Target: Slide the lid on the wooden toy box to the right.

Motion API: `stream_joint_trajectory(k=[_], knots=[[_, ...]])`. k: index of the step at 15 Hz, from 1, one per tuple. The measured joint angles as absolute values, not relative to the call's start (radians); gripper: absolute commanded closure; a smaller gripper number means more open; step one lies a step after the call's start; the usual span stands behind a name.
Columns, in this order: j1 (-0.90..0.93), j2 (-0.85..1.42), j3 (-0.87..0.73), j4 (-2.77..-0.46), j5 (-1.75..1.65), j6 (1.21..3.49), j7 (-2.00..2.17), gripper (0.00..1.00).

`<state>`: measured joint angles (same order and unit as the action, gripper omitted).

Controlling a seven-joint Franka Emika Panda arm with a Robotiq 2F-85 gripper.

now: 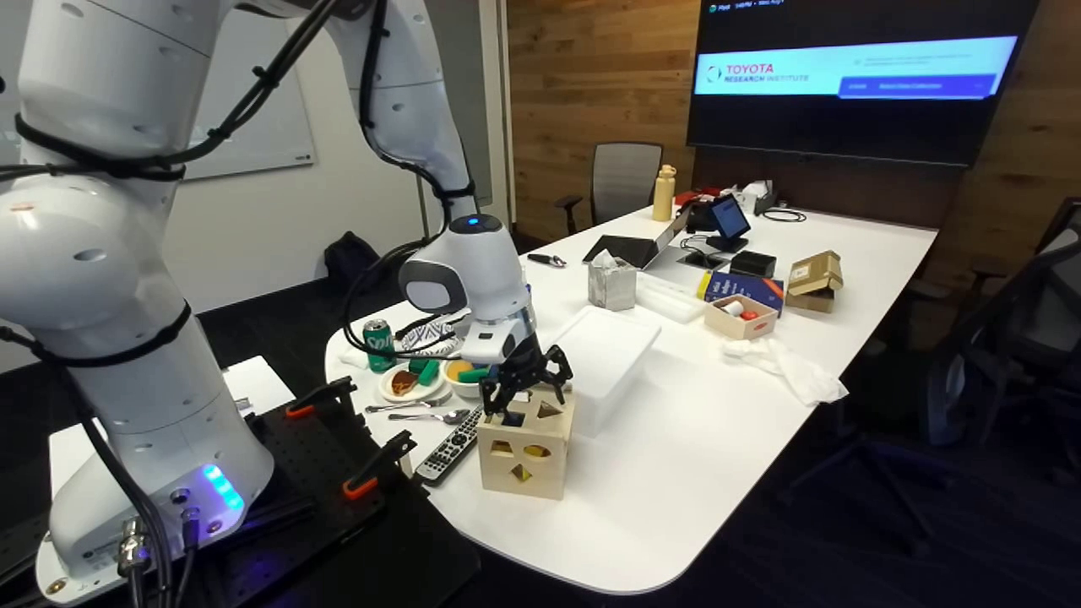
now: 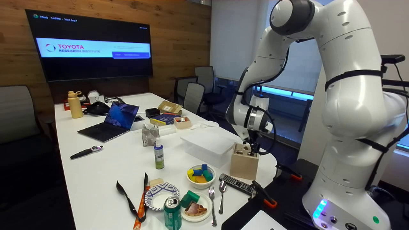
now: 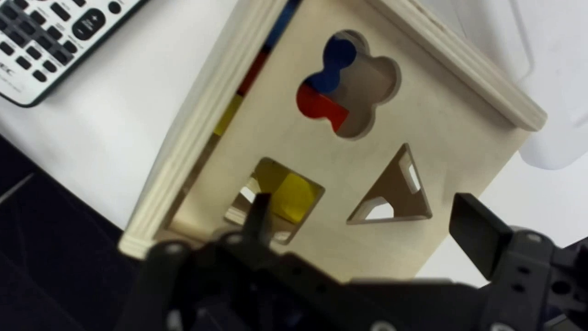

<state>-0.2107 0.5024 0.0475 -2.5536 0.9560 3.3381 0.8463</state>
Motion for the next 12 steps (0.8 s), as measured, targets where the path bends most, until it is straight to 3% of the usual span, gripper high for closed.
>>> stream_joint_trajectory(k=[12], knots=[[-0.210,0.579,0.030,-2.472,0.956,3.344,0.846,0.00]])
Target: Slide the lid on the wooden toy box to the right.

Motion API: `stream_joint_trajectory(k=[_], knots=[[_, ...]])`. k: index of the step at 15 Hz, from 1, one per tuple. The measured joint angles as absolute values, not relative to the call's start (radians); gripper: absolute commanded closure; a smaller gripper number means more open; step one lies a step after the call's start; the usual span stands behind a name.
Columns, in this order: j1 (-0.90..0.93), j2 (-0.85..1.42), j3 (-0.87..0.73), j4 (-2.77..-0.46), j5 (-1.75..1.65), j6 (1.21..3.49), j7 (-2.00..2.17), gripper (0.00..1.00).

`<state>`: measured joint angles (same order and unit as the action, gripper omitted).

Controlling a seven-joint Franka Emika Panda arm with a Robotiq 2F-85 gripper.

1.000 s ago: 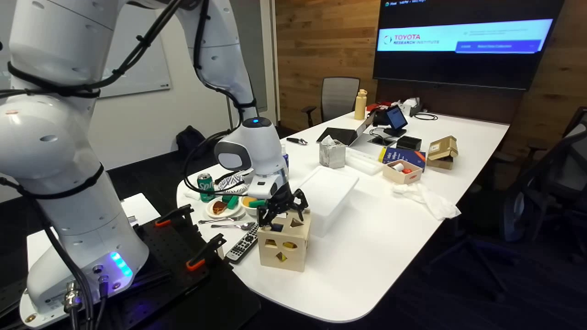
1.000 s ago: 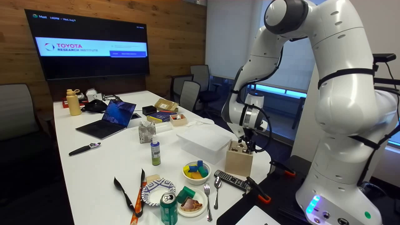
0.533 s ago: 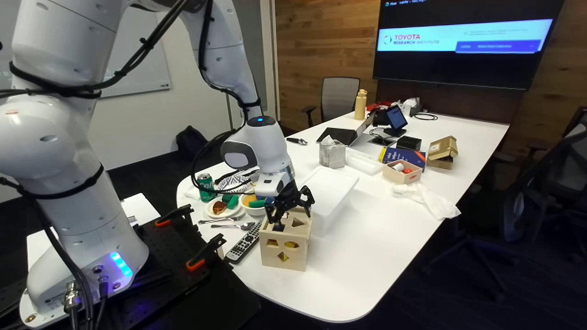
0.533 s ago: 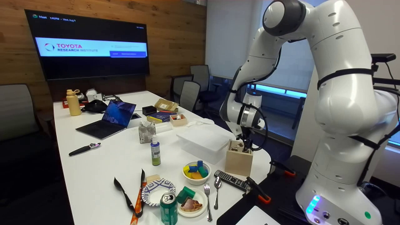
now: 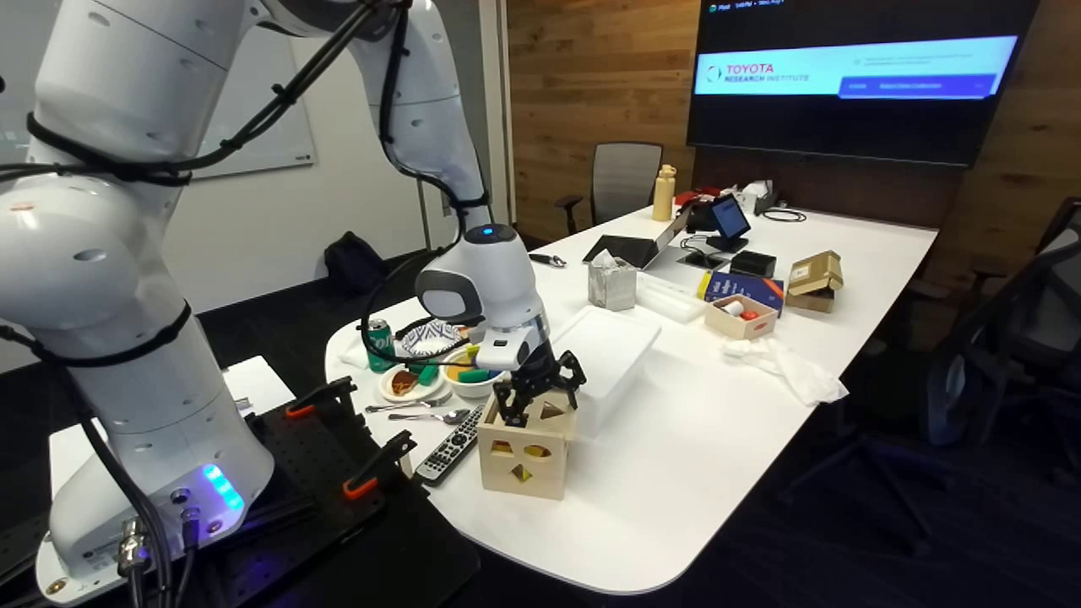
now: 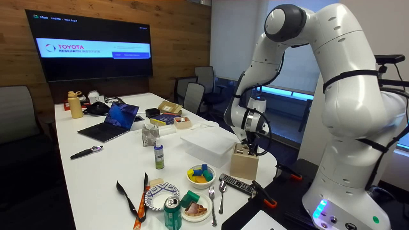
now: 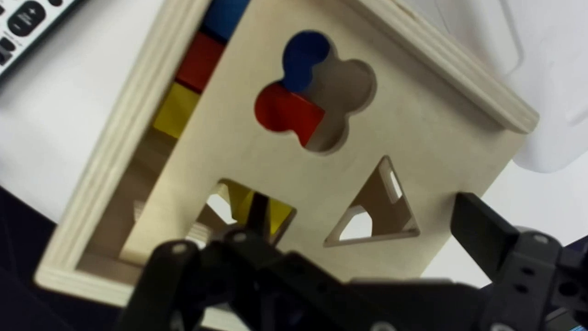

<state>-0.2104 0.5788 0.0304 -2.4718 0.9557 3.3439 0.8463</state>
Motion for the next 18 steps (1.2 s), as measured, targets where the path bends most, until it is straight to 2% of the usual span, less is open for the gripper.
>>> stream_joint_trajectory(k=[18], knots=[[-0.214,0.600,-0.028,-2.424,0.952,3.346,0.846,0.00]])
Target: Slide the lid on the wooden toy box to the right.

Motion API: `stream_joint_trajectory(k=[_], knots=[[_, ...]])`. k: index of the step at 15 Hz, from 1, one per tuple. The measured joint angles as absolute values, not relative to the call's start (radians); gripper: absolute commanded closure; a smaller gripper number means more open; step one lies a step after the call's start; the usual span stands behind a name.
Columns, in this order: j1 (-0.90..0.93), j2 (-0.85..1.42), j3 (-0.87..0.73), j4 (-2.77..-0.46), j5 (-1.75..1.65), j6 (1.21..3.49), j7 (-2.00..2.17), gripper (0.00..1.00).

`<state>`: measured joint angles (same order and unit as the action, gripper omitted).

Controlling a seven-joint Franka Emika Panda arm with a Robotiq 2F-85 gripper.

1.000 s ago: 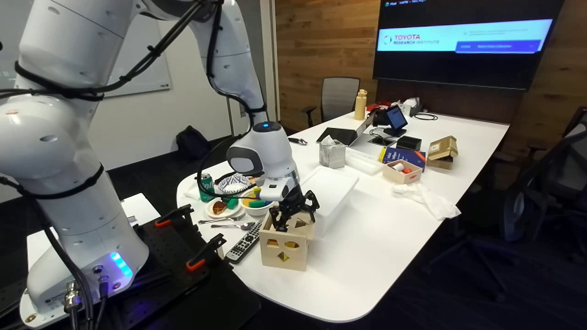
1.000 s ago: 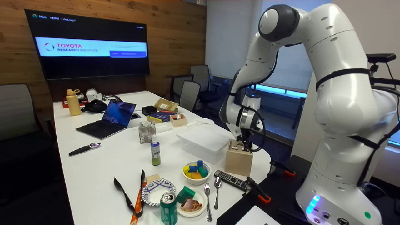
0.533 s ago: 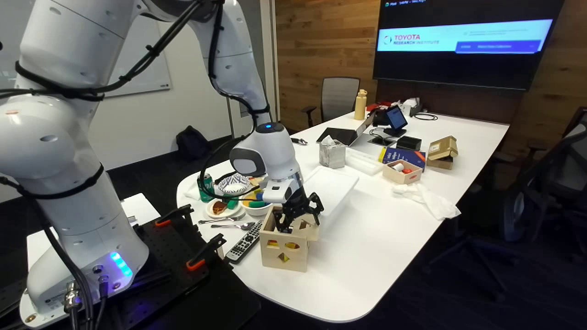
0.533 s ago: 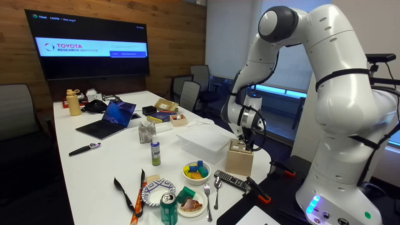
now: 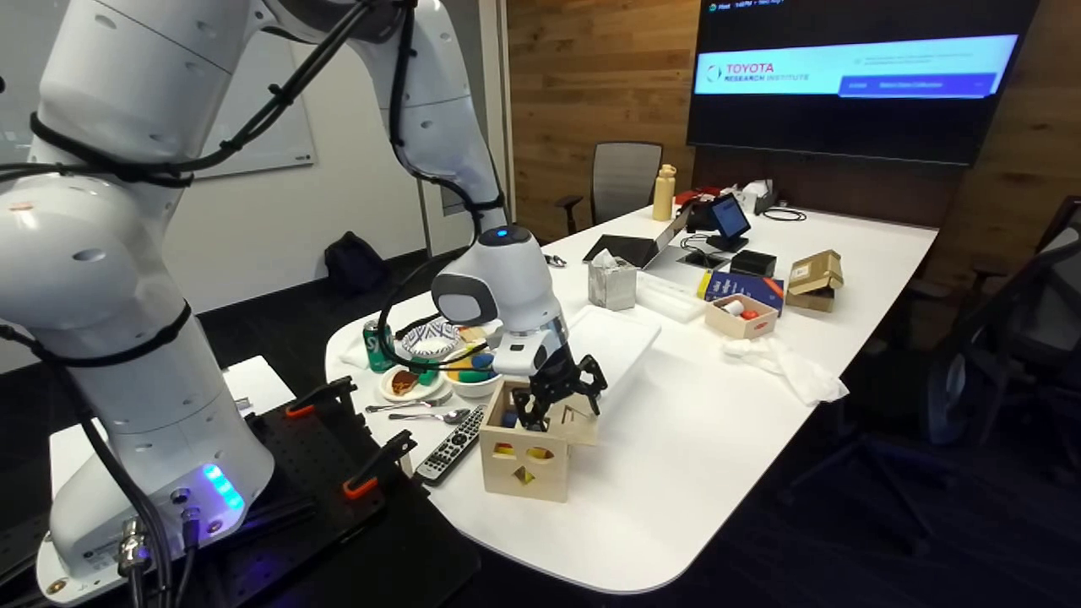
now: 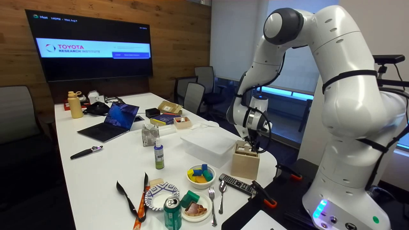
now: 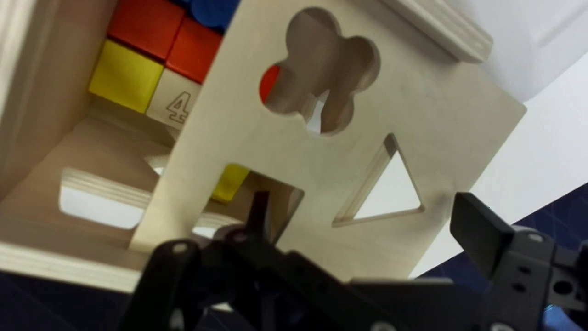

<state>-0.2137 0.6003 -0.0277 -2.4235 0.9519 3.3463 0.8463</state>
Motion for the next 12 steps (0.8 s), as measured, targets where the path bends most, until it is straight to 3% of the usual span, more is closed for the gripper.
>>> stream_joint_trajectory(k=[12], knots=[[-0.283,0.605,0.010,-2.382,0.915,3.346,0.846,0.00]])
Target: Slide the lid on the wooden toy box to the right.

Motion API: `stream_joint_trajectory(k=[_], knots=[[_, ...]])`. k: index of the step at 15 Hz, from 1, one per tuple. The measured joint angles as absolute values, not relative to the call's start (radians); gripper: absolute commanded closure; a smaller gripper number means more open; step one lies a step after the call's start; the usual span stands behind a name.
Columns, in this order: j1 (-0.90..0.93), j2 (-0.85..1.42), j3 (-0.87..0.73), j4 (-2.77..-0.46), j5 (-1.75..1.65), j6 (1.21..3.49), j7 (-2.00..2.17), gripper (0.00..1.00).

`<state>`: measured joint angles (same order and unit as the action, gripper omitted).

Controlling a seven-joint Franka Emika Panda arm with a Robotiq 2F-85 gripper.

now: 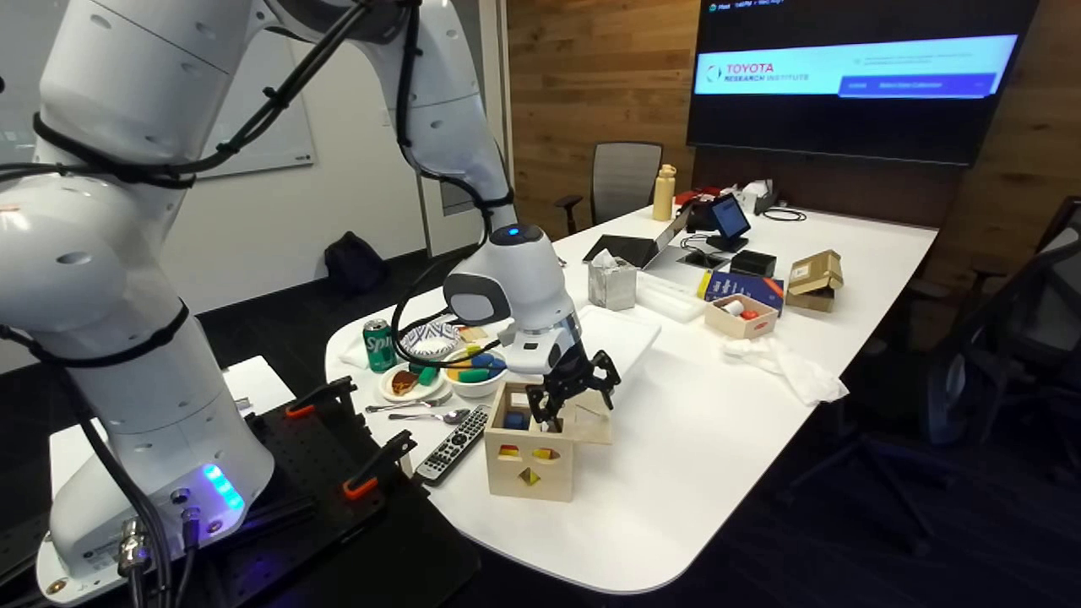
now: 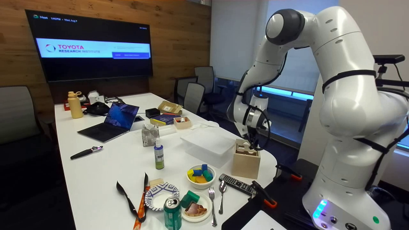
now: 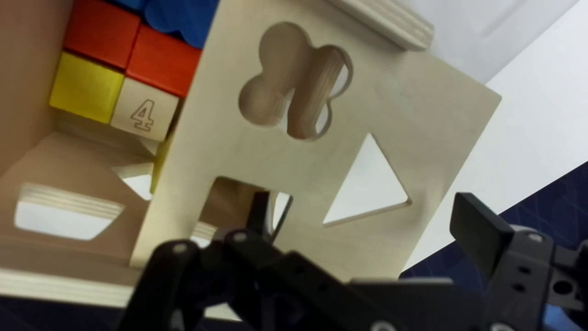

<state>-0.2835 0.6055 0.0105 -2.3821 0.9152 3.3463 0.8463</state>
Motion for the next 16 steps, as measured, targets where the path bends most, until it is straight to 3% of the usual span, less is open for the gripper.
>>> stream_joint_trajectory(k=[8,16], knots=[[-0.532,0.600,0.226,-2.383,0.863,3.345,0.846,0.00],[-0.606,0.465,0.283,-2.515,0.863,3.343,0.846,0.00]])
